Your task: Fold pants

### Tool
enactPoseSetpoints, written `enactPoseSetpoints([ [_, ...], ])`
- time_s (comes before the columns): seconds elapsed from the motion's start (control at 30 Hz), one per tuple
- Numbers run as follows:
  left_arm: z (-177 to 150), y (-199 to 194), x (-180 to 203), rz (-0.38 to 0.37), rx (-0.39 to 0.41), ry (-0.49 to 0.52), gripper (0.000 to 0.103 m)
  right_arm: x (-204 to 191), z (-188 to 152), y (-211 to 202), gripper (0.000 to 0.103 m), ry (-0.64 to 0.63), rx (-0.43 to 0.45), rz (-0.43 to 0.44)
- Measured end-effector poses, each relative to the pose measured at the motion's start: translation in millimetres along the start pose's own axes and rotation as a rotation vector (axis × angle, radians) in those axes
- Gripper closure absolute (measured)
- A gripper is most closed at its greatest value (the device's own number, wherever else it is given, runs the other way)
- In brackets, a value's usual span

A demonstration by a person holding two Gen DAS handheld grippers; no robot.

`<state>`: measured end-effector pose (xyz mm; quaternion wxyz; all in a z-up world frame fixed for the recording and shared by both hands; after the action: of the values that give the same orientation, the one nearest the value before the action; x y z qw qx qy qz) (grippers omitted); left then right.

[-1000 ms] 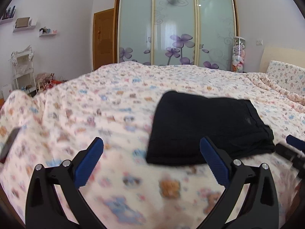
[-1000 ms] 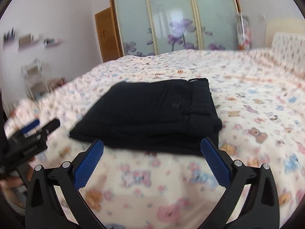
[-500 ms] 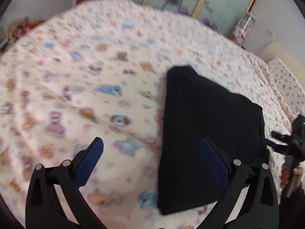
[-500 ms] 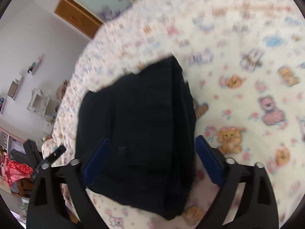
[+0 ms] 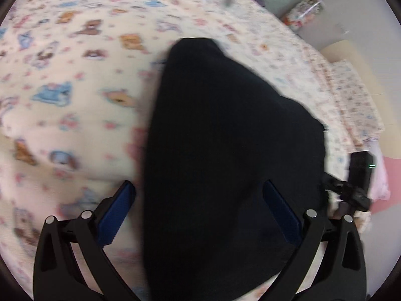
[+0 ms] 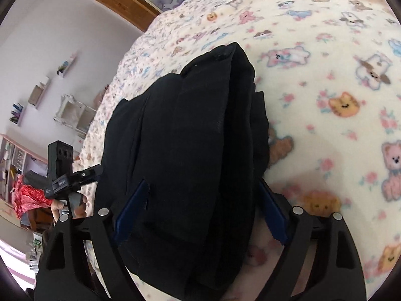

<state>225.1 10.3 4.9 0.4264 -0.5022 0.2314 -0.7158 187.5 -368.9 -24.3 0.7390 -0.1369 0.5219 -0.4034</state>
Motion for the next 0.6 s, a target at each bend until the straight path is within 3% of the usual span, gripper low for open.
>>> enactPoseSetpoints([
  [0.07, -0.7, -6.4, 5.7, -0.049, 0.021, -0.012, 0.005, -3.6, -1.4, 0.7, 0.025, -0.03, 0.014, -0.005],
  [0.13, -1.4, -11.0, 10.3, -0.096, 0.027, -0.015, 0.017, -4.9, -3.7, -1.5, 0.035, -0.039, 0.033, 0.008],
  [0.23, -1.7, -13.0, 9.7, -0.061, 0.034, -0.021, 0.036, 3.6, -1.1, 0.6, 0.042, 0.004, 0.059, 0.065],
  [0.37, -4.5, -13.9, 3.9, 0.025, 0.056, -0.04, 0.073, -5.5, -1.3, -0.8, 0.056, -0.011, 0.076, 0.076],
  [0.6, -8.6, -17.5, 12.0, 0.097, 0.102, 0.008, 0.091, -3.3, 6.3, -6.1, 0.063, 0.068, 0.094, 0.114],
])
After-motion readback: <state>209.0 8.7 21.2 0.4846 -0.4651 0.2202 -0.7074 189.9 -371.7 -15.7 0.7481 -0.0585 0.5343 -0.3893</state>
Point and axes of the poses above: each gripper's, at about its wrist camera, not at the fingertips, and y roughly the way its jaws point, x to its right, z to its top, the point moved 3 cm from there along y, roughly the way its jaws point, and after that the axes turned 3 degrees about x, right-handed, at the moved point
